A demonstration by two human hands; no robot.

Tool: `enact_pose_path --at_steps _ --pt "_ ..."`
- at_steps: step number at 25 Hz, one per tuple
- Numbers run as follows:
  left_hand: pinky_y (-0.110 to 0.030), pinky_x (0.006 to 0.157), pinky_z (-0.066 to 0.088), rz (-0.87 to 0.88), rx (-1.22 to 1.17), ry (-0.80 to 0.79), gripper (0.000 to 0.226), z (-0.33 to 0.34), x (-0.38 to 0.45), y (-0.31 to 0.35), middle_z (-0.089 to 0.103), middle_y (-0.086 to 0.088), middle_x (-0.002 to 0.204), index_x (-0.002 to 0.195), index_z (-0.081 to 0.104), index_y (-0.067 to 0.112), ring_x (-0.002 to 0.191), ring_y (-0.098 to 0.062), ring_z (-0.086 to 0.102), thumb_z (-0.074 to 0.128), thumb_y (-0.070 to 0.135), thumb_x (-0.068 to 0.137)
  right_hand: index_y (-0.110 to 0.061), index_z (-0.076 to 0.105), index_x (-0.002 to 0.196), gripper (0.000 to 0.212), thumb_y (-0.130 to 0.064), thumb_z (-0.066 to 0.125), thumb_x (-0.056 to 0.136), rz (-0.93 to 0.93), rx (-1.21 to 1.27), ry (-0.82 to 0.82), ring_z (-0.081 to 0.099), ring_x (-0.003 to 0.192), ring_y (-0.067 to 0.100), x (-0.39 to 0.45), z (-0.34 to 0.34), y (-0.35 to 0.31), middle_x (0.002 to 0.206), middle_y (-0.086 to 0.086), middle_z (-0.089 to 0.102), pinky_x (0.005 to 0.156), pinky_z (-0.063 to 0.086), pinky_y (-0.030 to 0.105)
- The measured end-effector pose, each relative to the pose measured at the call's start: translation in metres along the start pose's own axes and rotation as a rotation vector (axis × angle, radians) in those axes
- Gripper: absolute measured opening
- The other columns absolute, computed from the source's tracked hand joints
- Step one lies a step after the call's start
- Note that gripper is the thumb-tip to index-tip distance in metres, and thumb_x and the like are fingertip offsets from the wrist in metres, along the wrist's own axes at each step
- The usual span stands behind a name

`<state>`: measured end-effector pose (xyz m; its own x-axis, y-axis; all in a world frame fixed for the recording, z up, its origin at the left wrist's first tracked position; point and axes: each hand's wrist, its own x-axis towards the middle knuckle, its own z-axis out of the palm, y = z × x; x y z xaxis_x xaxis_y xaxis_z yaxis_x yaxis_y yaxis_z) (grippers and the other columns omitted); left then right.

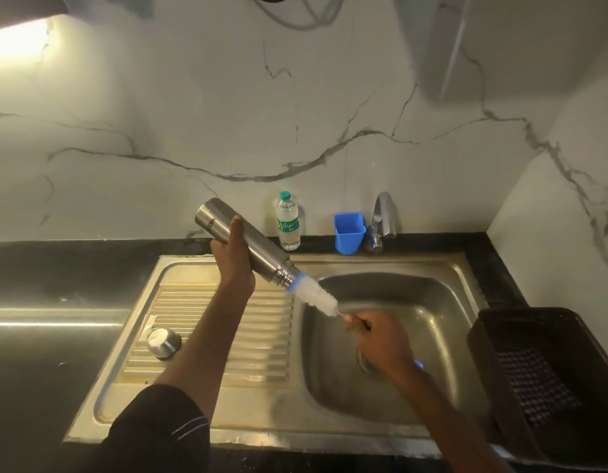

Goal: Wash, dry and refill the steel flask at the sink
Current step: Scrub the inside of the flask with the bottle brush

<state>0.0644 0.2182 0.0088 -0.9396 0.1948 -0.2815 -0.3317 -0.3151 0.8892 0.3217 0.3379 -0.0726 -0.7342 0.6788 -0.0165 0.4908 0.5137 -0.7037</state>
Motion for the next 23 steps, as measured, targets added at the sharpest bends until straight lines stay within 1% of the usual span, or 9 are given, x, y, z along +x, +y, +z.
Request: enact_pose_path --at_steps 5,8,11,15,17,19,21,22,23 --pt "-0.042 0.086 0.062 -0.006 -0.014 -0.03 0.057 0.01 -0.002 -0.008 0.066 -0.01 0.118 0.14 0.046 0.014 0.103 -0.026 0.072 0.075 0.035 0.095 -0.039 0.073 0.078 0.023 -0.052 0.062 0.093 0.046 0.166 0.009 0.061 0.064 0.01 0.011 0.013 -0.02 0.058 -0.016 0.062 0.063 0.046 0.033" --pt "-0.048 0.092 0.062 -0.062 0.008 -0.066 0.057 0.016 -0.008 -0.021 0.068 -0.013 0.122 0.138 0.047 0.015 0.106 -0.029 0.073 0.076 0.037 0.094 -0.025 0.077 0.083 0.022 -0.04 0.067 0.095 0.015 0.3 -0.003 0.055 0.057 0.006 0.016 0.019 -0.039 0.057 -0.014 0.062 0.061 0.045 0.033" --pt "-0.055 0.092 0.062 -0.121 -0.056 -0.065 0.068 0.016 -0.016 -0.035 0.07 -0.018 0.124 0.137 0.053 0.014 0.104 -0.034 0.075 0.084 0.043 0.084 -0.023 0.072 0.095 0.011 -0.033 0.074 0.092 -0.006 0.409 -0.083 0.065 0.065 0.007 0.013 0.017 -0.046 0.071 -0.009 0.07 0.068 0.053 0.034" --pt "-0.045 0.08 0.064 -0.126 -0.16 0.075 0.061 0.013 -0.028 -0.032 0.074 -0.011 0.112 0.13 0.055 0.016 0.085 -0.025 0.077 0.087 0.037 0.082 -0.029 0.07 0.098 0.012 -0.026 0.077 0.088 -0.102 -0.029 0.219 0.064 0.08 0.012 -0.012 0.014 -0.019 0.088 -0.014 0.069 0.068 0.052 0.033" --pt "-0.048 0.081 0.065 -0.163 -0.216 0.151 0.064 0.015 -0.041 -0.037 0.075 -0.01 0.108 0.127 0.056 0.017 0.083 -0.027 0.078 0.091 0.036 0.078 -0.028 0.073 0.099 0.01 -0.024 0.074 0.09 -0.122 -0.143 0.28 0.064 0.083 0.016 -0.009 0.015 -0.014 0.091 -0.01 0.071 0.068 0.047 0.032" --pt "-0.05 0.081 0.065 -0.143 -0.252 0.152 0.064 0.015 -0.052 -0.039 0.076 -0.013 0.11 0.129 0.057 0.017 0.088 -0.032 0.078 0.09 0.035 0.078 -0.025 0.077 0.089 0.009 -0.023 0.069 0.09 -0.013 0.12 0.106 0.058 0.067 0.014 -0.002 0.017 -0.018 0.076 -0.006 0.068 0.06 0.039 0.029" --pt "-0.048 0.079 0.064 -0.07 -0.214 0.047 0.061 0.013 -0.056 -0.036 0.074 -0.015 0.106 0.128 0.059 0.013 0.09 -0.035 0.076 0.087 0.036 0.08 -0.016 0.074 0.074 0.025 -0.018 0.06 0.095 0.354 0.716 -0.269 0.039 0.046 0.01 -0.001 0.001 -0.022 0.062 0.002 0.053 0.046 0.026 0.023" --pt "-0.047 0.079 0.064 -0.036 -0.175 -0.02 0.058 0.012 -0.058 -0.032 0.073 -0.017 0.103 0.127 0.06 0.01 0.089 -0.036 0.075 0.085 0.036 0.082 -0.014 0.071 0.072 0.031 -0.017 0.055 0.099 0.503 0.9 -0.441 0.032 0.042 0.009 -0.006 -0.007 -0.022 0.059 0.003 0.047 0.043 0.02 0.019" --pt "-0.048 0.079 0.064 -0.013 -0.138 -0.076 0.057 0.012 -0.06 -0.028 0.071 -0.018 0.1 0.128 0.06 0.008 0.086 -0.035 0.074 0.083 0.036 0.084 -0.014 0.069 0.076 0.031 -0.017 0.054 0.103 0.519 0.985 -0.532 0.031 0.039 0.009 -0.01 -0.011 -0.02 0.058 0.004 0.048 0.041 0.02 0.018"
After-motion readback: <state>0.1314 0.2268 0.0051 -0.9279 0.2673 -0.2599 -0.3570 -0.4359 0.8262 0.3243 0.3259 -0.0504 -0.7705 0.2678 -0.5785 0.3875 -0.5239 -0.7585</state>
